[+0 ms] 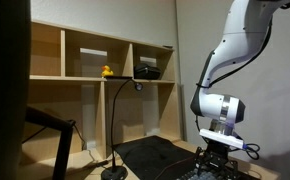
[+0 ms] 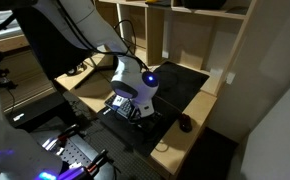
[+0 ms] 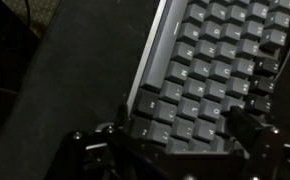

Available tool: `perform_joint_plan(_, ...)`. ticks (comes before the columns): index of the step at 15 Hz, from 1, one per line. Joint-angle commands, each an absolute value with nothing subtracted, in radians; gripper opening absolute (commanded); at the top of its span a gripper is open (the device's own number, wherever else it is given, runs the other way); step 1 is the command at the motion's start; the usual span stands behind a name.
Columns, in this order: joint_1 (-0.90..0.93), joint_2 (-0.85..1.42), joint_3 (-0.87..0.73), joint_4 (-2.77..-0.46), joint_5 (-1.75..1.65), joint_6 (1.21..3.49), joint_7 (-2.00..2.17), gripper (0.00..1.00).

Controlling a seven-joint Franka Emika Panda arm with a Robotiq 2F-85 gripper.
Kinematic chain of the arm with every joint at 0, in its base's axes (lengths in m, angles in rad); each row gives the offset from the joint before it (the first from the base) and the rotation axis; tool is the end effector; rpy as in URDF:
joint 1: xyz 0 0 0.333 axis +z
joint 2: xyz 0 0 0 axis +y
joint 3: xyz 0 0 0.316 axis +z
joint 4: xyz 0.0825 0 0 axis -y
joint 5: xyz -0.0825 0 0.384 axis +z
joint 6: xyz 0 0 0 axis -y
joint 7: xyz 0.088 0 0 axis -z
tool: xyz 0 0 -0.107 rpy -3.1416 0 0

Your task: Move the keyboard slightly forward

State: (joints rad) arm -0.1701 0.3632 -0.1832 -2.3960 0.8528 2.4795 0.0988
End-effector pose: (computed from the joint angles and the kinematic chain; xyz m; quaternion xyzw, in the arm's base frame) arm 0.4324 -0.1693 0.1491 -0.8072 0.5514 0.0904 0.1903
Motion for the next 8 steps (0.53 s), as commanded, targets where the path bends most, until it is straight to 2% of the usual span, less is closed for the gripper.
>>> perform_joint_plan(1, -0.29, 0.491, -0.171, -2.154, 0.729, 2.231, 0.108, 1.0)
perform_joint_plan(5, -0.489, 0.515, -0.077, -1.978, 0.571, 1.926, 0.067, 1.0)
perform_joint_plan(8, -0.557, 0.532, -0.067, -1.859, 0.469, 1.681, 0.051, 1.0)
